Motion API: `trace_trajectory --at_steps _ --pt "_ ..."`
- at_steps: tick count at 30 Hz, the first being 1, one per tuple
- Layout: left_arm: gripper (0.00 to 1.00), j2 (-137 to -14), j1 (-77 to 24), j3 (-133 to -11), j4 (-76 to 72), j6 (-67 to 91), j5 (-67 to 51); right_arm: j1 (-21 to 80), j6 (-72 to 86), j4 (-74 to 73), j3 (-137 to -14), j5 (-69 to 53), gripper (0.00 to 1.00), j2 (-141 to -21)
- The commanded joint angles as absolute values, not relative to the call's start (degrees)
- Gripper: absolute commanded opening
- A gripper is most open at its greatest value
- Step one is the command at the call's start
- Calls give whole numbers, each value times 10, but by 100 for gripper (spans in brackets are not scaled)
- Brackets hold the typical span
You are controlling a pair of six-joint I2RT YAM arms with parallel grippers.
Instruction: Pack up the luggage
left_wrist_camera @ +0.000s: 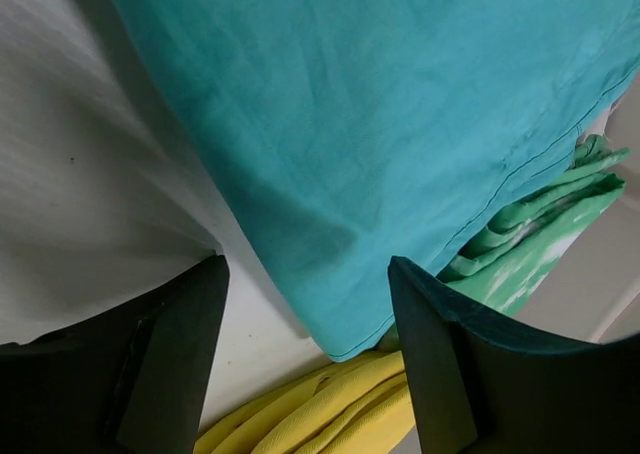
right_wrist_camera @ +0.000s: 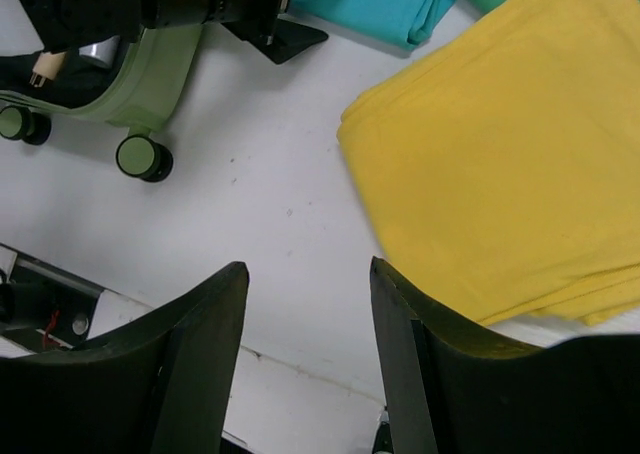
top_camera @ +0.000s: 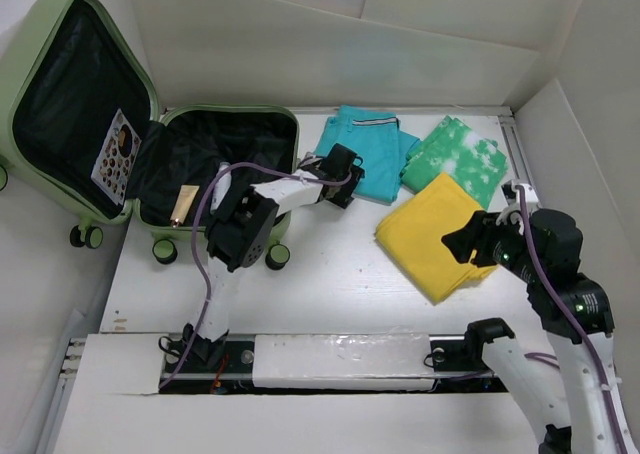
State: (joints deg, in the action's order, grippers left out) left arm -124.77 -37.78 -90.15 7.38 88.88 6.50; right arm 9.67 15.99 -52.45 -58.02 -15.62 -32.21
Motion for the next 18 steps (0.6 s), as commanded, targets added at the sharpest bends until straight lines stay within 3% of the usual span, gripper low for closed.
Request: trace_trajectory --at_steps 1,6,13,16,18 --pt "61 -1256 -377 -918 132 939 94 110 151 -538 -616 -158 58 -311" --pt "57 -1278 -372 -937 152 955 99 116 146 -543 -630 -159 58 -311" --pt "27 -1339 -350 -1021 164 919 119 121 146 -554 -646 -171 58 -311" --pt "5 -1357 -345 -1040 159 883 125 121 146 -559 -652 -176 58 -306" --pt "0 -1357 -345 -1061 159 853 139 121 151 -559 -660 -181 57 -301"
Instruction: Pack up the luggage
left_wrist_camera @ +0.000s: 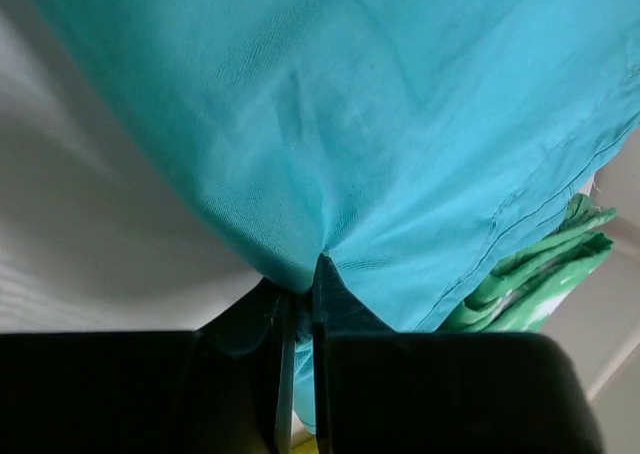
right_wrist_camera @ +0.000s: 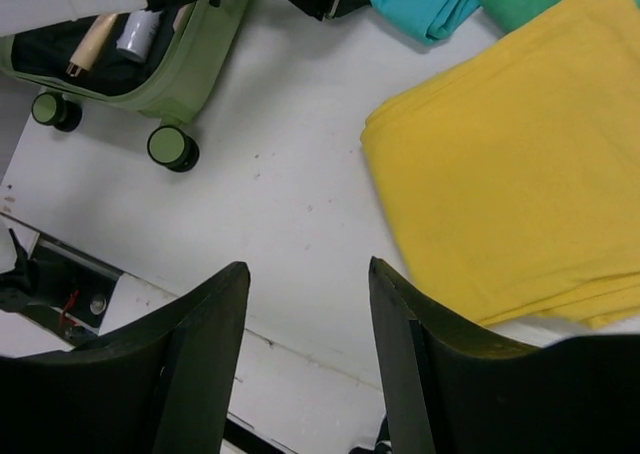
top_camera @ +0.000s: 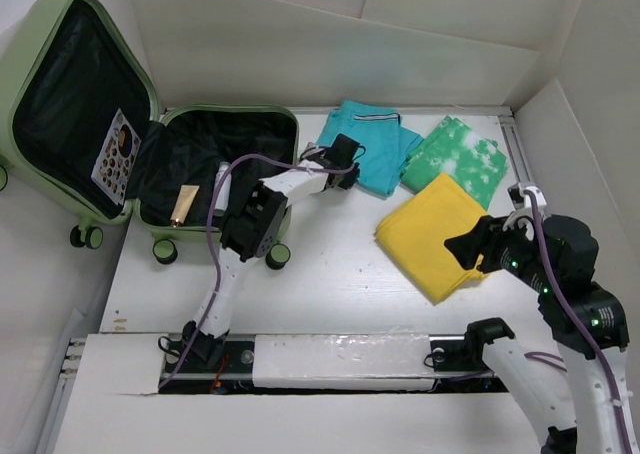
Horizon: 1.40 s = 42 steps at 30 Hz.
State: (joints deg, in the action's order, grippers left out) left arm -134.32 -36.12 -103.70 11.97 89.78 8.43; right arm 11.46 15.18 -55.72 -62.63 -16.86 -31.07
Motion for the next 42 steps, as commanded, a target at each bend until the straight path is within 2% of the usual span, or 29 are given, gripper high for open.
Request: trace_trajectory --at_steps 1,9,17,19,22,23,27,34,42 --pt "0 -1357 -345 -1071 159 835 145 121 151 -565 -660 -181 57 -301" --pt "0 -1249 -327 -1157 117 658 148 121 162 -550 -681 -181 56 -295" --pt "0 -1109 -202 -1189 156 546 33 121 167 -505 -670 -192 56 -307" --pt "0 -1079 -172 -1166 163 508 12 121 167 -500 -670 -192 56 -307" --pt "0 -1002 -97 -1046 101 484 -55 121 167 -500 -670 -192 56 -307" --pt "0 -984 -74 -970 81 484 -79 121 167 -500 -670 -192 56 -307" --pt "0 -920 55 -844 41 477 -170 121 167 -495 -664 -192 56 -307" --pt "0 -927 161 -775 83 394 -170 121 167 -490 -653 -205 56 -307" --pt "0 -939 200 -776 140 327 -105 121 167 -501 -653 -205 57 -307"
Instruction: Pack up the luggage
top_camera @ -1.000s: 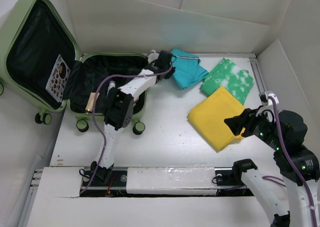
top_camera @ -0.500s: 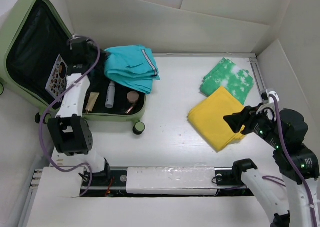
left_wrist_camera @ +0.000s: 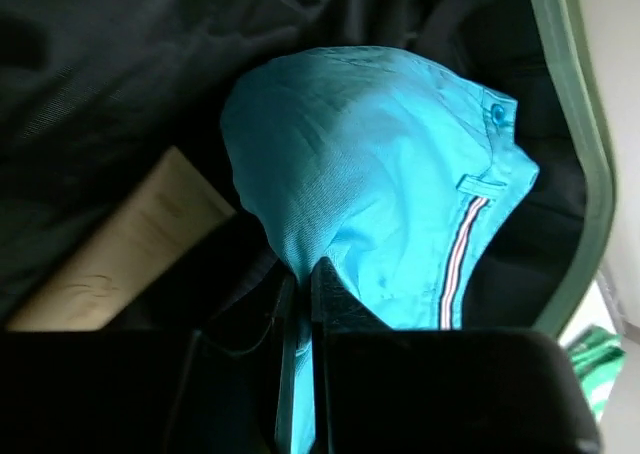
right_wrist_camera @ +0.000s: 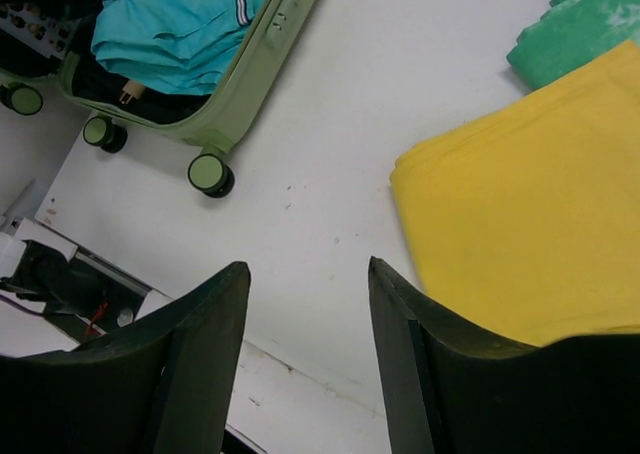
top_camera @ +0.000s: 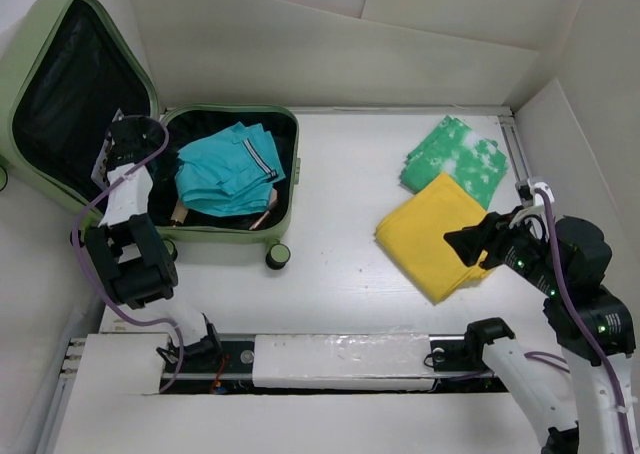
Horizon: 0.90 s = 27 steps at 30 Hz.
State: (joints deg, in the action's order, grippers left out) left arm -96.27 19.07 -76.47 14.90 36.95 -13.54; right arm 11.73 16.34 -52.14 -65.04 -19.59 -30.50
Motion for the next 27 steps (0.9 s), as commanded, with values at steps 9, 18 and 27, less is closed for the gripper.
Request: trace_trajectory --at_steps 9,18,27 --pt "68 -889 206 -782 226 337 -62 121 167 -518 -648 -174 79 -313" --pt "84 -778 -258 -774 202 364 52 121 195 -548 -677 -74 67 -336" --pt "82 -980 -556 -767 146 484 33 121 200 -589 -744 -4 25 -346"
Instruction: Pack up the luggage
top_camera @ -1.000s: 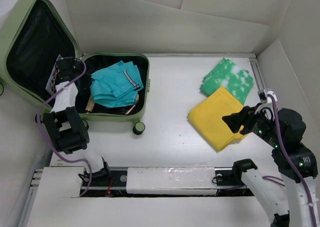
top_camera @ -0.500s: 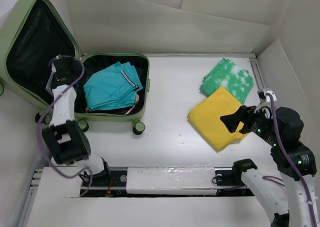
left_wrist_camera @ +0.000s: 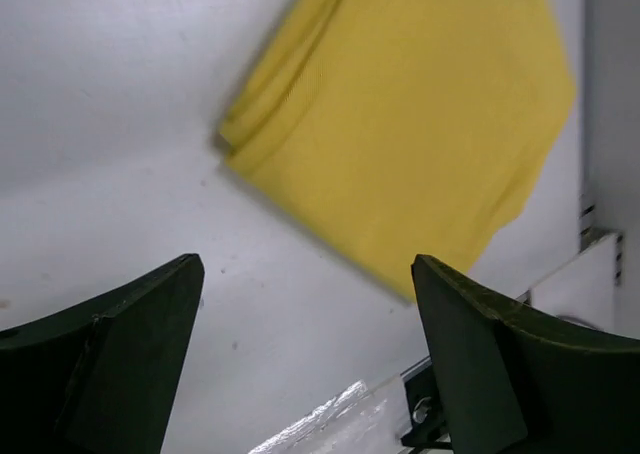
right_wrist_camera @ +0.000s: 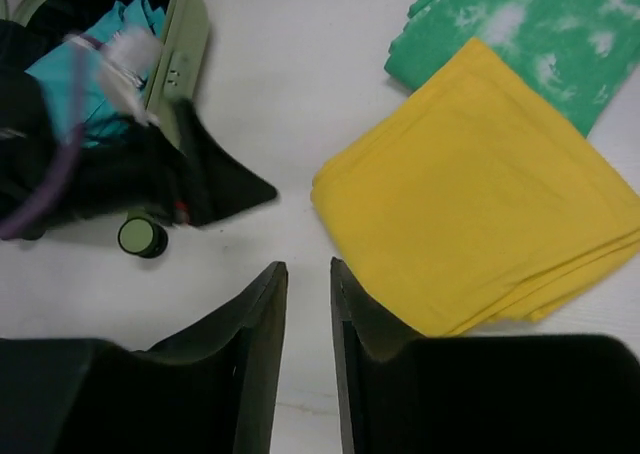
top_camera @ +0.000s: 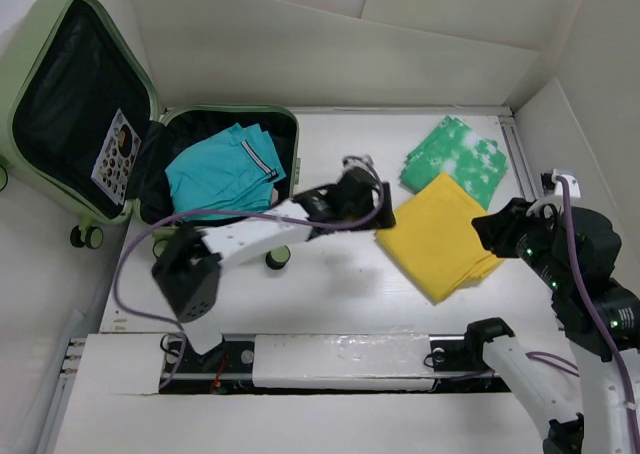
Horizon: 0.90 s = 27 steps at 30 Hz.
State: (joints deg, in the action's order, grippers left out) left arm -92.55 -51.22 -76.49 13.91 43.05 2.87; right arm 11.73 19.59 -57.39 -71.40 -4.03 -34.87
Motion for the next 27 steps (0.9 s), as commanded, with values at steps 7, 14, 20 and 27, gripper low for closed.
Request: trace_trajectory --at_steps 7,14,20,27 --pt "77 -1087 -563 -765 45 515 -41 121 211 -589 -731 -58 55 -327" --pt "56 -1175 -553 -813 38 520 -40 121 216 -594 -725 -76 55 -316" --pt "8 -1187 -529 -808 27 536 -36 121 227 -577 -698 -108 55 -310" --pt "0 -1094 -440 -671 28 509 -10 121 227 -565 -673 -119 55 -315"
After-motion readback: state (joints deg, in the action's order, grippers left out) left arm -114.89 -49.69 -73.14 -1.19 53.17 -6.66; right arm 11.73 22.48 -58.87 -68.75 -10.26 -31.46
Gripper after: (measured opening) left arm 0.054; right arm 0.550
